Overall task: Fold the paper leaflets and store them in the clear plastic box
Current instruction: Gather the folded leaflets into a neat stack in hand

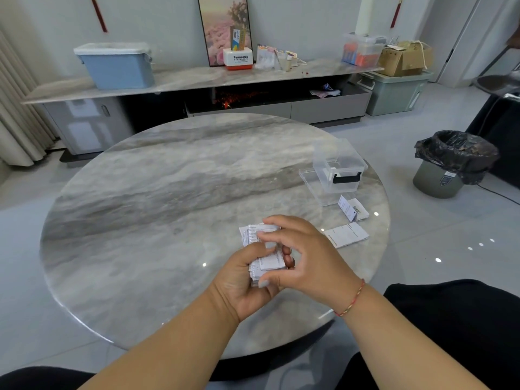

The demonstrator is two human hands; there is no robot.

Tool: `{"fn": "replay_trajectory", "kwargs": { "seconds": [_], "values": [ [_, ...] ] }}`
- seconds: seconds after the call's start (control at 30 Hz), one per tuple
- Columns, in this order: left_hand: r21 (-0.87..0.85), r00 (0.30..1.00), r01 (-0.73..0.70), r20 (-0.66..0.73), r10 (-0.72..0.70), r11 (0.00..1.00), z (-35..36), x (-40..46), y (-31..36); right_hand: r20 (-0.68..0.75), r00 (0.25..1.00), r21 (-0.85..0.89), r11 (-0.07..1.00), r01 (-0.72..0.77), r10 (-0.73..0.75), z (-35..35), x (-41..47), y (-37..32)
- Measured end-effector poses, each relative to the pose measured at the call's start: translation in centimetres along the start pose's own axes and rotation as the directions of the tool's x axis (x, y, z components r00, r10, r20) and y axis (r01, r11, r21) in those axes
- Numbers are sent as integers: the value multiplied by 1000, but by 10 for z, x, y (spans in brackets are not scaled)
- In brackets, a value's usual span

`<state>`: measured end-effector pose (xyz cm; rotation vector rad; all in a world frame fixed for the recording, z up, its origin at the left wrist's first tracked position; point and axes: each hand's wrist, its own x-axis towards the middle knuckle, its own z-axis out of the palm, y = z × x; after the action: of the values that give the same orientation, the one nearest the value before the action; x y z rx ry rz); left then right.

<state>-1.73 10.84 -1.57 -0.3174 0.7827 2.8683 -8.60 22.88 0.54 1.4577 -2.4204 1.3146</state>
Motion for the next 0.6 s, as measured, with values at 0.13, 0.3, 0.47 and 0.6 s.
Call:
{"fn": "replay_trajectory", "kwargs": {
  "seconds": [0.13,0.3,0.47,0.6],
  "values": [
    [-36,1000,16,5,-16,999,2,-2,-2,28,998,-5,999,52,-52,10,0,4],
    [-118,996,5,-83,-15,993,-2,1,-2,-132,945,89,953,-289,299,-6,0,41],
    [-123,989,-9,-147,-9,992,-6,2,-1,-389,622,-280,556,-782,679,-21,0,111],
    [-138,983,-7,-184,-18,990,-7,5,-1,-236,725,-611,481,-628,647,-16,8,119]
  ]
}}
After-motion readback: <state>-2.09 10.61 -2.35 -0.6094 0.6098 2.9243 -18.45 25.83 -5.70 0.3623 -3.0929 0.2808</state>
